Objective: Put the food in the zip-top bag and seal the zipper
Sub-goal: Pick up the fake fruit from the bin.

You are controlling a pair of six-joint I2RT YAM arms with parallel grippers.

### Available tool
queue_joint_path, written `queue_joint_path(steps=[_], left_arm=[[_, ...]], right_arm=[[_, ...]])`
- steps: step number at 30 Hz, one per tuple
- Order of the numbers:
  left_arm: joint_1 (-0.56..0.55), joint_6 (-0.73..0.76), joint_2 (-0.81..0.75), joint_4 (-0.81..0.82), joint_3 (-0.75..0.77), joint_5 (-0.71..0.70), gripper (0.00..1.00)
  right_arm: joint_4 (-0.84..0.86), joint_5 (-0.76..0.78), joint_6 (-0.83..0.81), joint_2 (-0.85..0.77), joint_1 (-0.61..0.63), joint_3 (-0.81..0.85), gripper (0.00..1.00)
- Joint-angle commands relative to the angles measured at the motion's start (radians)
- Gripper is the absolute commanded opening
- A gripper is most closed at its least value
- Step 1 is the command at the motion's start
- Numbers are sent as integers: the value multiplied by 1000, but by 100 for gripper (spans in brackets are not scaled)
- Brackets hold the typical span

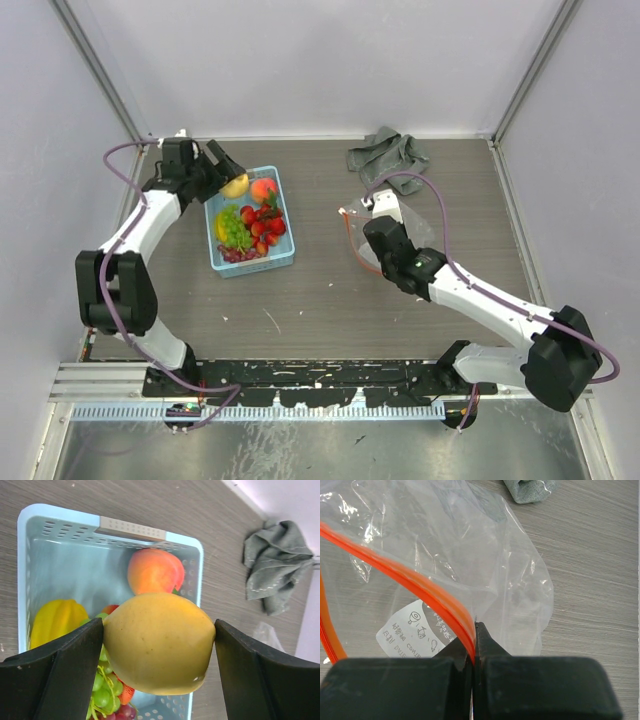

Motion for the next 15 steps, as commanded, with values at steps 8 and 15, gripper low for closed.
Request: queue_joint_path(steps=[8,15], left_arm=[[-14,-57,-317,203,-195,114,65],[-47,-119,-483,291,-323,173,65]], right_arm=[[-72,-62,74,-31,11,130,1],[-133,-94,143,-7,39,193,1]])
